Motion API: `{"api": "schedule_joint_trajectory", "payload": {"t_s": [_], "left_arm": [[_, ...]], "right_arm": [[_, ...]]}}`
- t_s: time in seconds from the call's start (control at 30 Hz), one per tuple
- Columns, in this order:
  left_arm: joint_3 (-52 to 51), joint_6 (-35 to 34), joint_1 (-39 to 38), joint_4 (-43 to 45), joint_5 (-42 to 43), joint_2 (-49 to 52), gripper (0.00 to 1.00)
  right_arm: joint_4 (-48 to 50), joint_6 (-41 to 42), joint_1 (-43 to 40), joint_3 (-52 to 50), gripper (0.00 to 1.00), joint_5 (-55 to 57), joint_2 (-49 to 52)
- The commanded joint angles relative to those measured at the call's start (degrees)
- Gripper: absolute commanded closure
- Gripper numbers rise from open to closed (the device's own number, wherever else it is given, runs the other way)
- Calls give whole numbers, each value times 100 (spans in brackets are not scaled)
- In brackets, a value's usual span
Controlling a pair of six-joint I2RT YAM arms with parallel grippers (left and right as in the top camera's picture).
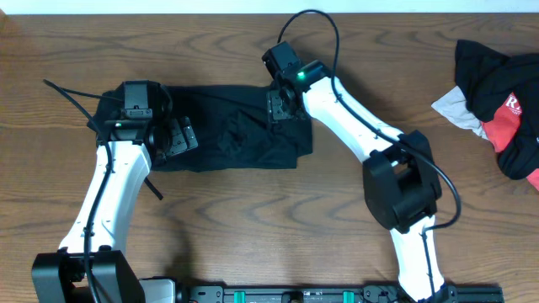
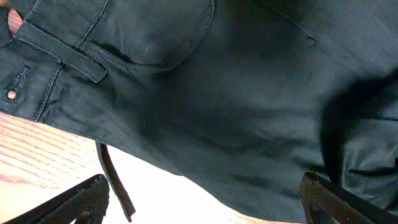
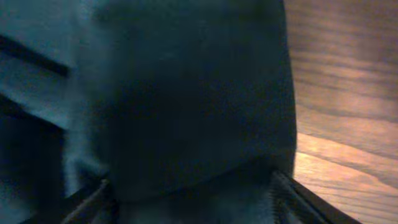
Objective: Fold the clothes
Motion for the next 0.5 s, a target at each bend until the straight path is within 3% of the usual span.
{"api": "schedule_joint_trajectory", "payload": {"t_s": [0.0,0.1,0.47], "left_arm": [[-66,13,-9,-9,-68,52,2],[-66,13,-9,-9,-68,52,2],[-66,13,-9,-7,-68,52,2]], "right_arm": [[2,74,-63,-33,38,122,175],[-17,74,-68,-31,56,122,175],[-496,76,-79,232,95,120,162]]}}
